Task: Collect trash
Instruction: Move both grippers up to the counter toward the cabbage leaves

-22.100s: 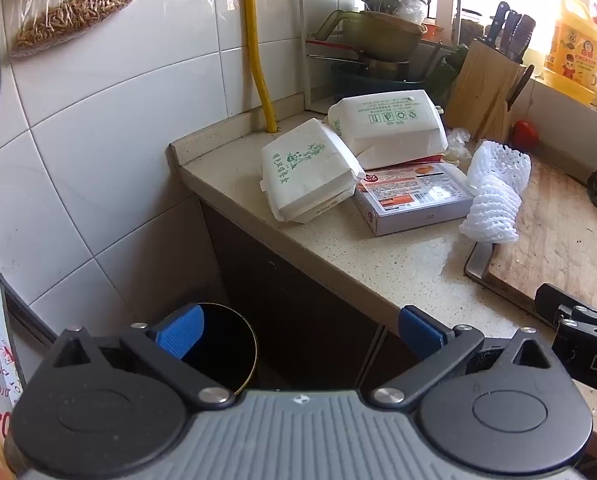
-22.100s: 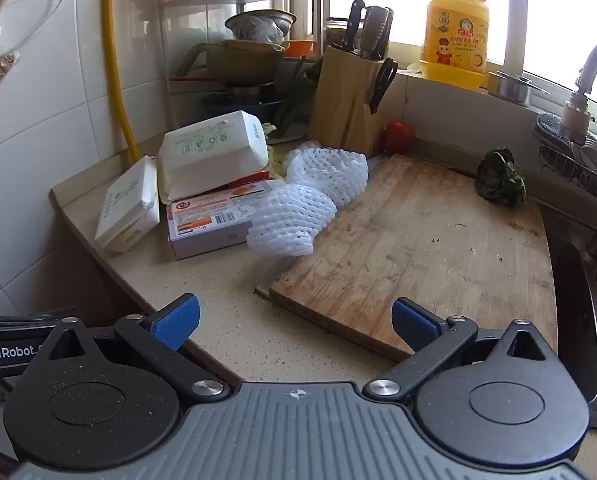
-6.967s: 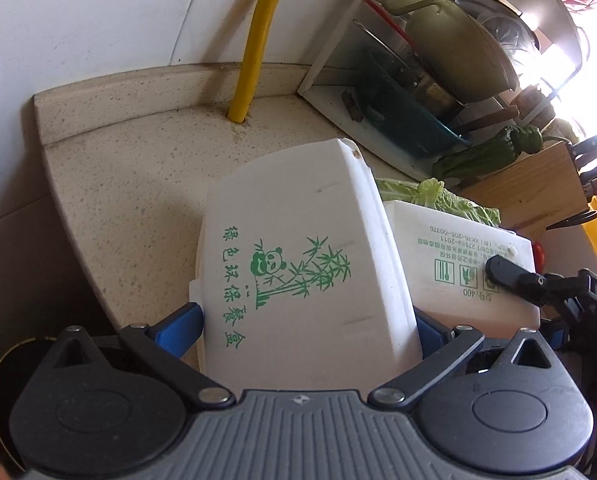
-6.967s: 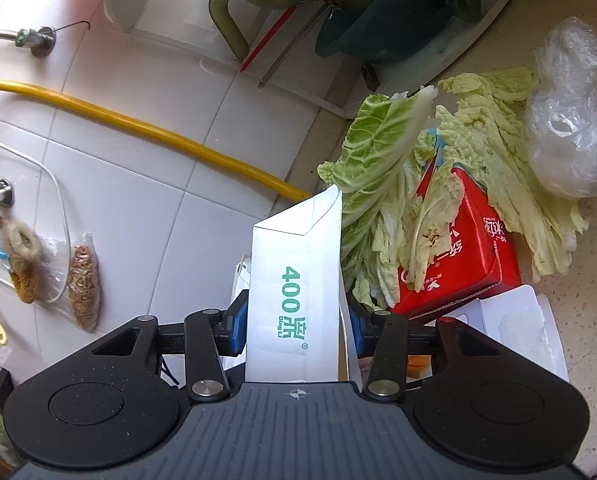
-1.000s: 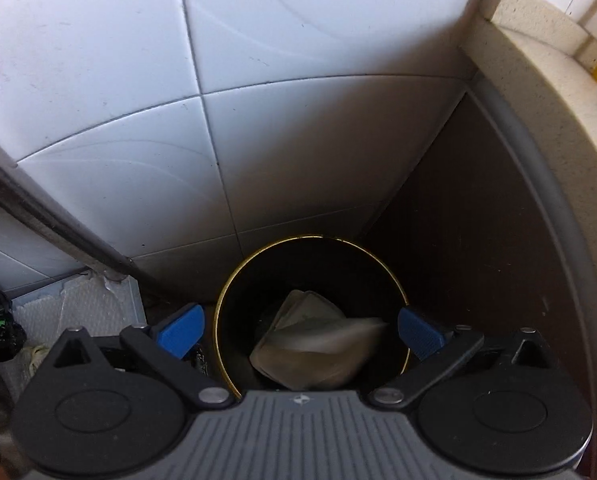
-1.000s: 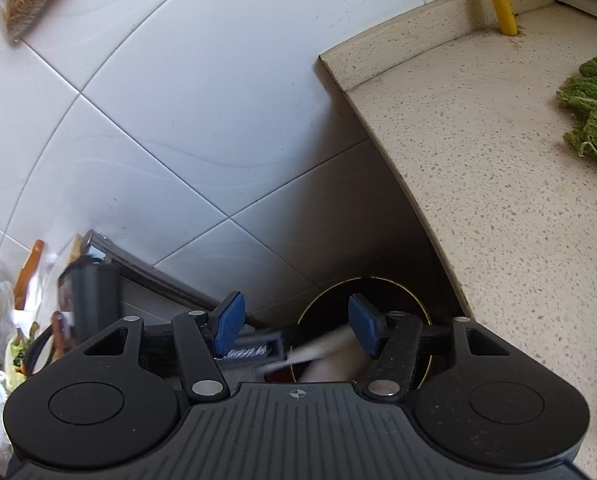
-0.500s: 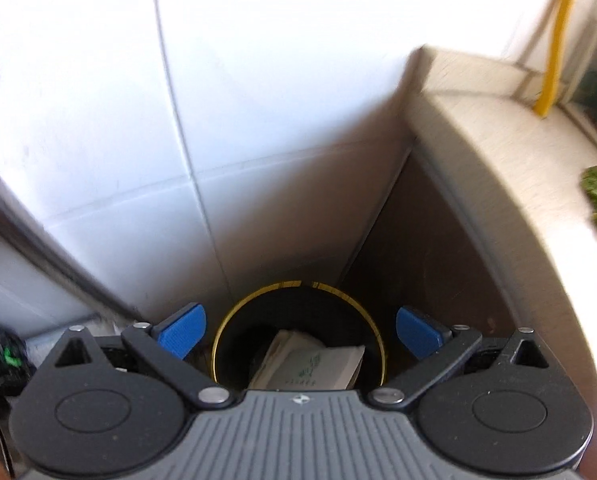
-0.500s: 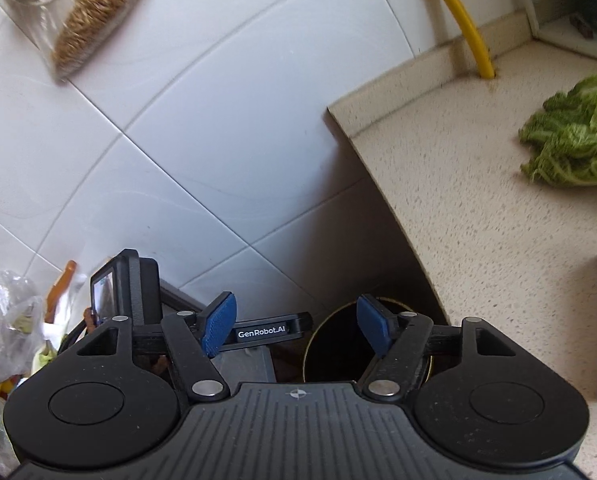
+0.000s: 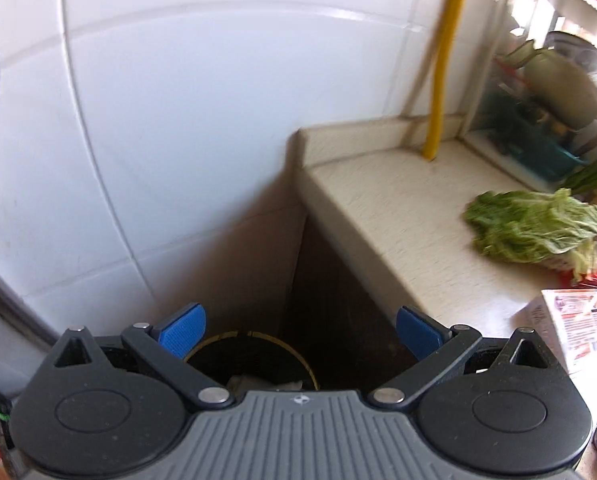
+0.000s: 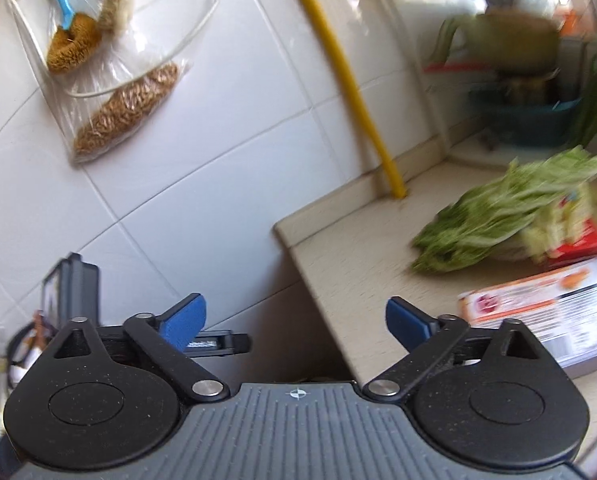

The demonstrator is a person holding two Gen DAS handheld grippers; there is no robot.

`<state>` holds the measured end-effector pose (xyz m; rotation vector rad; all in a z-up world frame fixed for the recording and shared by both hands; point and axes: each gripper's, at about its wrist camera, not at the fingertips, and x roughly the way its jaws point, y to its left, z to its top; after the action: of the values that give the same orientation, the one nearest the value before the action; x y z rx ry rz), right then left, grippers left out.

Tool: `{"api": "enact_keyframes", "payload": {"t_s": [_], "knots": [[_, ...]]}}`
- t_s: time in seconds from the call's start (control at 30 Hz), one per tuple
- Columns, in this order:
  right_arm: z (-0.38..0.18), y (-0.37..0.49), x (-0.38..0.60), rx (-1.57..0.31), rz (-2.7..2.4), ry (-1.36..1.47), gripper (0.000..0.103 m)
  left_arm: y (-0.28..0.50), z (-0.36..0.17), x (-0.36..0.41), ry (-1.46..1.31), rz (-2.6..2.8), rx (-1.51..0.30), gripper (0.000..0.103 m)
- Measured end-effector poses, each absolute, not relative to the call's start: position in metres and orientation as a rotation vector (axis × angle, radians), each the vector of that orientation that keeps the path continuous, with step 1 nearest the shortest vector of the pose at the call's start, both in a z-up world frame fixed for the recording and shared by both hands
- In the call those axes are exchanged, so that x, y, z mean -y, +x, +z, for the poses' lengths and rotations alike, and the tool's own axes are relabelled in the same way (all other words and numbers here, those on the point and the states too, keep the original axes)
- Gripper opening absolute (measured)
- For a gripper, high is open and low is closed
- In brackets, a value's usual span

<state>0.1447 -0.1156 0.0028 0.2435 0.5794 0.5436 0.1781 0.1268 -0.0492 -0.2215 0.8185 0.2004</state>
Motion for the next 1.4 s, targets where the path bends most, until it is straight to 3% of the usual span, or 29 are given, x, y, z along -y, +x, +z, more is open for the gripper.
{"api": "enact_keyframes", "payload": {"t_s": [0.13,0.63,0.8,0.97,1.1,1.2,1.4], "knots": [[0.002,0.112,0.126,-0.514,0.493,0.246,0.103,0.17,-0.038,-0.1,-0.177,0.153,-0.794,0.101],[-0.013,0.102,0.212,-0.585,0.444,0.493,0.103,0.156,-0.017,0.007,-0.071,-0.117,-0.757,0.101],[-0.024,0.107,0.242,-0.625,0.49,0.62,0.103,0.161,-0.022,0.033,-0.141,-0.263,-0.847,0.101],[0.0,0.089,0.262,-0.448,0.393,0.499,0.103,0.16,-0.018,0.037,-0.281,-0.35,-0.831,0.101],[-0.022,0.11,0.282,-0.576,0.442,0.621,0.103,0.163,-0.022,0.038,-0.385,-0.394,-0.84,0.101],[-0.027,0.112,0.291,-0.568,0.509,0.673,0.103,0.165,-0.019,0.049,-0.289,-0.373,-0.859,0.101],[-0.046,0.123,0.287,-0.631,0.586,0.813,0.103,0.18,-0.003,0.054,-0.095,-0.396,-0.693,0.099]]}}
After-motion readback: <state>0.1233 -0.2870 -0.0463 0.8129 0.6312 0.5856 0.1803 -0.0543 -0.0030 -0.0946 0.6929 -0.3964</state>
